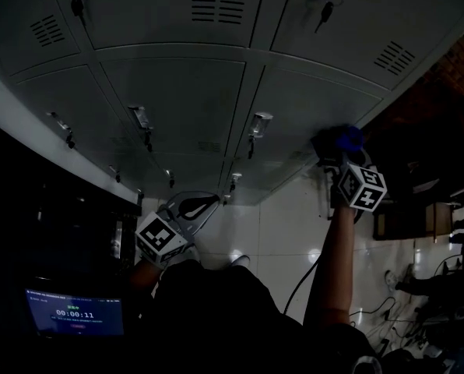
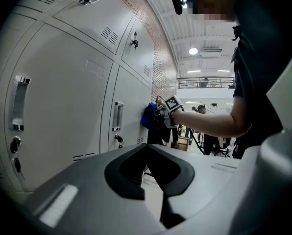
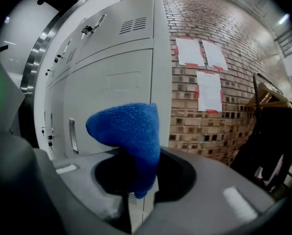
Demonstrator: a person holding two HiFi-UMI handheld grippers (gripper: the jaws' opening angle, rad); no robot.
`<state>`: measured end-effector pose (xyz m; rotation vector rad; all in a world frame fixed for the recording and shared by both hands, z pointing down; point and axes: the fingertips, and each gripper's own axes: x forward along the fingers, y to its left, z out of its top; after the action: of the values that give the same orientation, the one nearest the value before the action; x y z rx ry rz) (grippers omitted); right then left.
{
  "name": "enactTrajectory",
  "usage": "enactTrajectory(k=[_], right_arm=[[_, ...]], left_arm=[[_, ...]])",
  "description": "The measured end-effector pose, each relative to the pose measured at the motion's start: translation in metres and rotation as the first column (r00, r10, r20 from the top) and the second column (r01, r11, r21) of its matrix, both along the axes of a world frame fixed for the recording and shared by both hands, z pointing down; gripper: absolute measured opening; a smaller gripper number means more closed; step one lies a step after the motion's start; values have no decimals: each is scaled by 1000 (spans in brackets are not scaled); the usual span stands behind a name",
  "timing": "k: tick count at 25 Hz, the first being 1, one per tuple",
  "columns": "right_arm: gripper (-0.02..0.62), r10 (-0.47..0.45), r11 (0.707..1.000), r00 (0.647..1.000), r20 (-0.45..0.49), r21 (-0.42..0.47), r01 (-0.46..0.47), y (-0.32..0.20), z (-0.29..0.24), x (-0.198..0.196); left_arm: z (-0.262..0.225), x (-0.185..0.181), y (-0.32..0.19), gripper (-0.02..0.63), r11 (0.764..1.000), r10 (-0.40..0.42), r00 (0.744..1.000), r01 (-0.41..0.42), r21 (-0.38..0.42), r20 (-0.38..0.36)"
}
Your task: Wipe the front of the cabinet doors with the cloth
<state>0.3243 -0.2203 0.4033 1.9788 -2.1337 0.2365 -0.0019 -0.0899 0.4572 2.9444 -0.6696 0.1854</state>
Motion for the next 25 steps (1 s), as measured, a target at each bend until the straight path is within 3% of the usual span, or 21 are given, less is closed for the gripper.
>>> enactTrajectory(k=[9, 14, 19, 25], right_arm=[[80, -4, 1000, 1000, 9, 26, 4, 12, -2, -2], [80, -145, 989, 989, 26, 43, 143, 15, 6, -77], [80, -301, 954, 954, 18, 10, 300, 8, 25, -162], [80, -375, 926, 926, 30, -29, 376, -4, 44, -205]], left_arm=[[5, 0, 9, 6, 1000, -3, 1000, 3, -5, 12], [8, -2, 11, 6, 1000, -12, 1000, 12, -13, 10], [7, -2, 14, 6, 1000, -16, 1000, 16, -11, 3], [8, -18, 14, 6, 999, -54, 999, 54, -10, 7]])
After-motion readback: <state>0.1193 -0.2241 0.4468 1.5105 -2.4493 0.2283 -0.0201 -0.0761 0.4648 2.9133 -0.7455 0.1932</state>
